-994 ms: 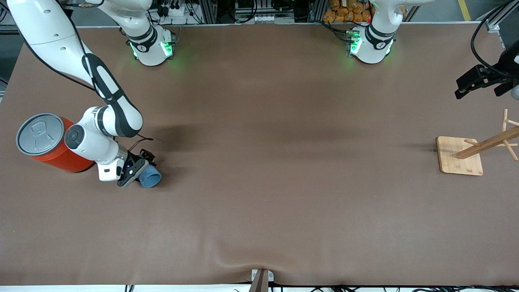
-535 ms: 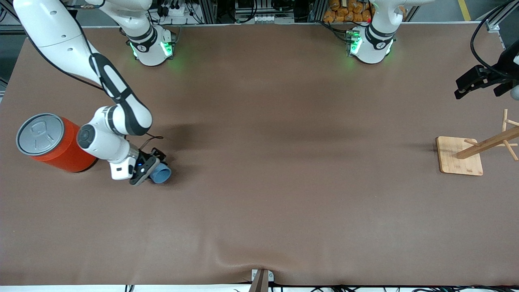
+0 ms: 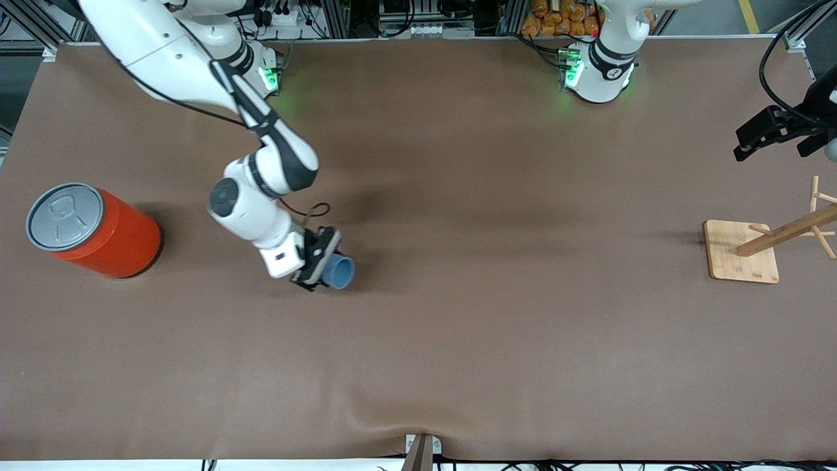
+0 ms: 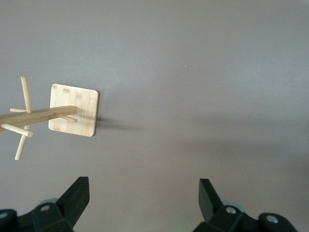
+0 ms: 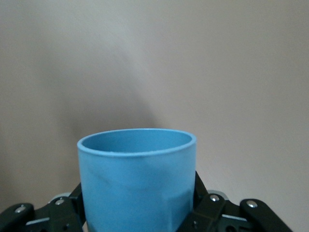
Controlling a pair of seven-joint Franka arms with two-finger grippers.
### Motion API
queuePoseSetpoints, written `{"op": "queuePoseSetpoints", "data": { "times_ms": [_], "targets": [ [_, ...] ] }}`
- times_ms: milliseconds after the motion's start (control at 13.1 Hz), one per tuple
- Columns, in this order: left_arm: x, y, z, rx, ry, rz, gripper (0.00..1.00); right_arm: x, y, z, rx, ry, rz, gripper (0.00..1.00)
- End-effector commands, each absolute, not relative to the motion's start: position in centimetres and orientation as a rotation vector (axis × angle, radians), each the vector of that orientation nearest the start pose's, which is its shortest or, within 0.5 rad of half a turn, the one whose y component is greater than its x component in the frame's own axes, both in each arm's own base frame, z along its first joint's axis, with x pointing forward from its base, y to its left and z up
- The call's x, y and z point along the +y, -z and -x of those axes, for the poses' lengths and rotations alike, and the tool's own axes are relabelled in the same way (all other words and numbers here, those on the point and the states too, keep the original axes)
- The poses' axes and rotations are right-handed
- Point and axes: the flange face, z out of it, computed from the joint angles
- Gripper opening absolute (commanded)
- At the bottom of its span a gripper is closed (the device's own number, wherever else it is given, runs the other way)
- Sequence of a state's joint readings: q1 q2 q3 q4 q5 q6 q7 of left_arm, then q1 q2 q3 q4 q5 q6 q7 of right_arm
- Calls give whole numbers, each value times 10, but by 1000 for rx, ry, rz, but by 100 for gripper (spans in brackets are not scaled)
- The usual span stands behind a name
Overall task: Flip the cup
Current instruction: 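Slide the held blue cup along the table toward the table's middle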
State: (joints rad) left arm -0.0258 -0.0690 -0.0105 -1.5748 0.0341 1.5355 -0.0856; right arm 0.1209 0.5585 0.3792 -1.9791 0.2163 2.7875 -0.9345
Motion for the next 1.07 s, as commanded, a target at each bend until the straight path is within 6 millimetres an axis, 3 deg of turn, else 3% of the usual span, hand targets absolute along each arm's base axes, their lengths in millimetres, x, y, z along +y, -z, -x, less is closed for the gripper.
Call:
{"op": "queuePoseSetpoints", "data": {
  "times_ms": [0,153,306,382,535,612,688,994],
  "targets": [
    [-15,-657,-534,-72,68,3102,100,349,-204,-562,-1714,621,2289,22],
    [-16,-656,-534,-69,65,3102,100,386,-198,-558,-1788,645,2252,22],
    [-15,-660,-532,-70,75,3100,100,435,-204,-553,-1947,698,2198,22],
    [-15,-661,-530,-72,77,3100,100,452,-198,-541,-2034,694,2185,22],
    [-15,-663,-529,-72,80,3100,100,471,-191,-528,-2065,690,2195,24],
    [-14,-663,-529,-72,80,3098,100,474,-190,-525,-2045,685,2207,52],
    [-14,-663,-528,-73,75,3098,100,473,-187,-525,-2030,682,2219,100],
    [-14,-667,-525,-64,80,3095,100,473,-207,-536,-1967,725,2250,100]
  ]
}}
